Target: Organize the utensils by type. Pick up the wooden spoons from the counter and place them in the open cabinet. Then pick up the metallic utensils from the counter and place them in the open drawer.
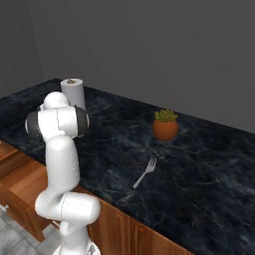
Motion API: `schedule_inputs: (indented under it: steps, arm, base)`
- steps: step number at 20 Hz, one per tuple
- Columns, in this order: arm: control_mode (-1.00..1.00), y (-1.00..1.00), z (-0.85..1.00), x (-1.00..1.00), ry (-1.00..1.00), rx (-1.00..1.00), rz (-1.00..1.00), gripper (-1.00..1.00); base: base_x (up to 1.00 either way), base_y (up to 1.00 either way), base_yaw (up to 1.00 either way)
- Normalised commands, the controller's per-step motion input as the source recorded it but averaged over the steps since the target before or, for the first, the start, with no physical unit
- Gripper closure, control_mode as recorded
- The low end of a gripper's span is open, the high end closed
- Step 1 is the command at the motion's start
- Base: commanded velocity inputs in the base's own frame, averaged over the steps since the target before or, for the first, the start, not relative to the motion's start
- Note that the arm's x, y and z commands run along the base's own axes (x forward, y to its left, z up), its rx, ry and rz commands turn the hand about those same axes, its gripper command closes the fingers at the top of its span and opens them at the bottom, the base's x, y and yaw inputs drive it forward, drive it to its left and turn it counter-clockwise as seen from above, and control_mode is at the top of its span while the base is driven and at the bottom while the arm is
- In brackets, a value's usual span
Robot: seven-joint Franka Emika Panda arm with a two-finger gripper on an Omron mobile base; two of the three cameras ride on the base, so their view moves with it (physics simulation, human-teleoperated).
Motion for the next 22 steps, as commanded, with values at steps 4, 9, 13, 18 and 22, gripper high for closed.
schedule_inputs:
  steps: [4,9,13,18,22]
  arm:
    - [-1.0,0.02,-0.24,0.23,0.02,-0.01,0.0,-1.0]
    - [-1.0,0.0,-0.27,0.02,0.0,-0.01,0.0,-1.0]
    - [-1.0,0.0,-0.21,0.0,0.0,0.0,-0.02,-1.0]
    - [-1.0,0.0,-0.25,0.0,0.0,0.0,-0.02,-1.0]
    - [-1.0,-0.06,-0.37,-0.04,0.0,0.0,-0.03,1.0]
  base:
    - [0.0,0.0,0.0]
    - [0.0,0.0,0.0]
    - [0.0,0.0,0.0]
    - [0.0,0.0,0.0]
    - [0.0,0.0,0.0]
